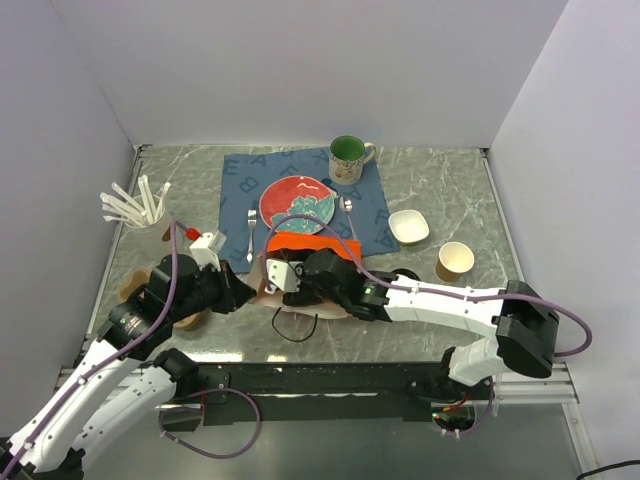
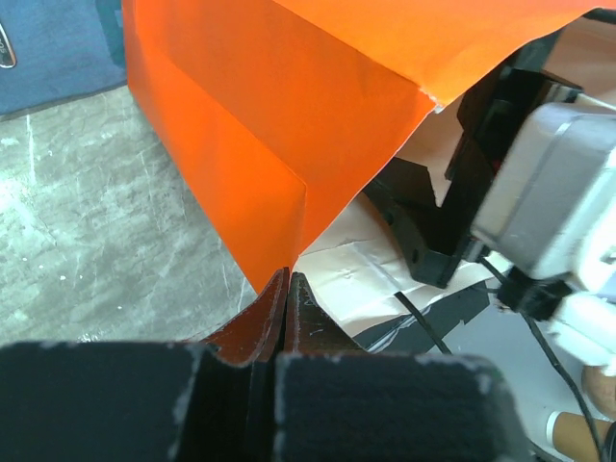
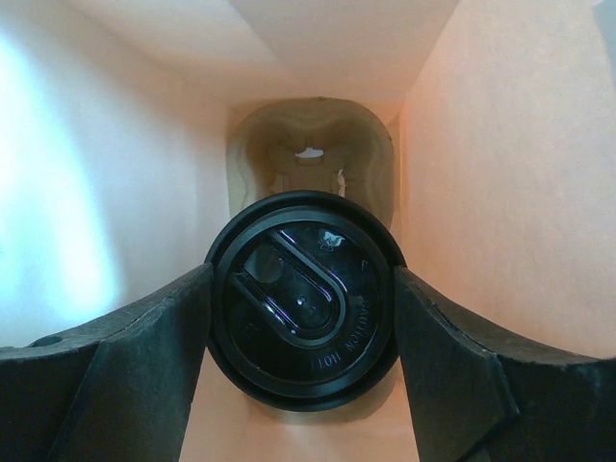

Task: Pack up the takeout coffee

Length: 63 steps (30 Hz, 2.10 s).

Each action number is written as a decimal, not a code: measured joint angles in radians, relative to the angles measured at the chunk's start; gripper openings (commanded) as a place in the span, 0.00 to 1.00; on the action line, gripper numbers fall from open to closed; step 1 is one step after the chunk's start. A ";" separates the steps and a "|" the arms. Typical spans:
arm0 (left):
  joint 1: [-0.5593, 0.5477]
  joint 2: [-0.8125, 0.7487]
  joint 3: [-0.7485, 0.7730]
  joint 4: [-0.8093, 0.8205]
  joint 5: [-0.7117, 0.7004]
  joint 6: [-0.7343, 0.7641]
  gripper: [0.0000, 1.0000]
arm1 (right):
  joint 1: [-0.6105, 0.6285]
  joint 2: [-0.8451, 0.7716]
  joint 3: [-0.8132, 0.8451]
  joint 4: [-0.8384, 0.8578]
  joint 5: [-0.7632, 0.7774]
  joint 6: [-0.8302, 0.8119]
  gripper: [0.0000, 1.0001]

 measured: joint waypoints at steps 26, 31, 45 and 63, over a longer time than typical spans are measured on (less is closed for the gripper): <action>0.000 0.008 0.000 0.003 0.000 0.008 0.01 | 0.000 0.030 0.037 0.029 -0.010 -0.003 0.36; 0.000 0.014 0.000 0.007 0.000 0.008 0.01 | 0.000 0.030 0.037 0.027 -0.029 0.023 0.36; 0.000 0.020 0.000 0.009 -0.001 0.007 0.01 | -0.008 0.077 0.040 0.086 -0.069 0.079 0.36; 0.000 0.020 0.000 0.017 -0.013 -0.005 0.01 | -0.054 0.097 0.040 0.170 -0.097 0.112 0.36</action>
